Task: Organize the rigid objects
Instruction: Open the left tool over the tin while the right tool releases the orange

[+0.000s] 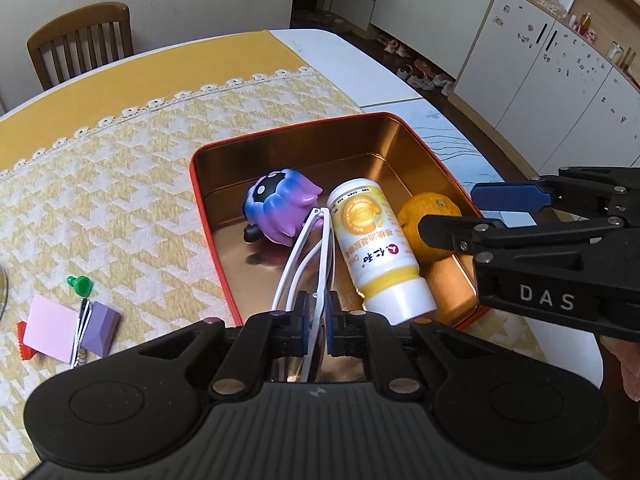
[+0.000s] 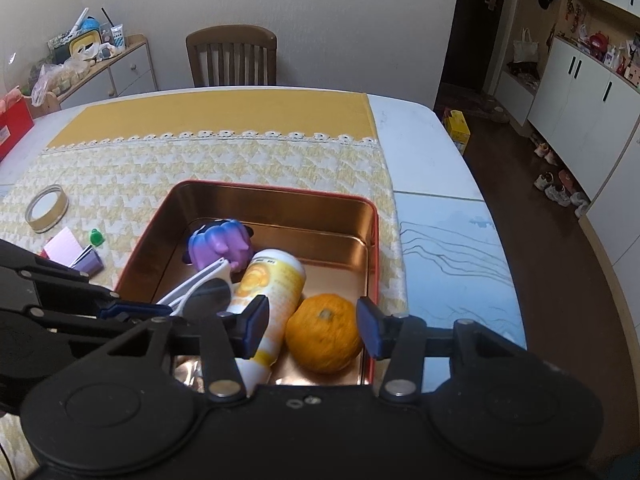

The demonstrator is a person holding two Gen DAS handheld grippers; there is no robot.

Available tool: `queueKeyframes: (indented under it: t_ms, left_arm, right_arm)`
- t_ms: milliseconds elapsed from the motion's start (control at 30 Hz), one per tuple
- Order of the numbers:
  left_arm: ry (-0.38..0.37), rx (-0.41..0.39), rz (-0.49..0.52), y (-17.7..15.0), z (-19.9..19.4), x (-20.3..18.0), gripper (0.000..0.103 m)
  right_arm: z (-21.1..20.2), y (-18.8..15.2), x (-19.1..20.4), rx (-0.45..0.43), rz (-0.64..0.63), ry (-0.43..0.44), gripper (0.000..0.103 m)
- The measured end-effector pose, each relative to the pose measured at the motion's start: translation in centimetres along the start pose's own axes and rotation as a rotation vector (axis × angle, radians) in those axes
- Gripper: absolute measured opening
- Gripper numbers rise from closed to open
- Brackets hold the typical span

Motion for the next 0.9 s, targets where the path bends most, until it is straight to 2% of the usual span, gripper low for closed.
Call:
queueKeyframes:
  t_ms: [200,300,433,700,767,900]
  left_arm:
    - [0.013,-0.047,0.025,0.3,-1.7,-0.1,0.010]
    - [0.004,-0.072,0.020,0.5,-2.6,-0.1,0.020]
    - [0.003,-0.106,0.005,1.0,-3.9,0.4,0.024]
    - [0.007,-0.170,-0.035,0.8,-6.6,2.3,0.044]
    - [0.016,-0.184,-0.050,0.6,-7.3,3.0,0.051]
    - [0.034,-0.211,-0.082,0.1,-8.7,4.6,0.055]
  right_arm:
    - [-1.0,-0.3,0.5,-0.009,0.022,0.018,0.053]
    - [-1.6,-0.3,0.9,-0.020,0.024,0.028,0.057]
    - [-2.5,0.0,1.3,-0.042,0.032,0.037,0.061]
    - [-4.4,0.6,2.5,-0.084,0.057,0.076,0.069]
    - [-4.8,0.6,3.1,-0.088,0.056,0.095,0.075]
    - [-5.4,0.7,4.6,-0.094,0.046,0.133,0.077]
Point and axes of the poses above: each gripper's, at about its wrist camera, not at the fingertips, and z roughly the way its jaws point, x to its left, y to its top, the point moved 9 cm from there along z, roughly the way its jaws point, and after that the axes turned 5 degrees about z, right-handed, at the moved point
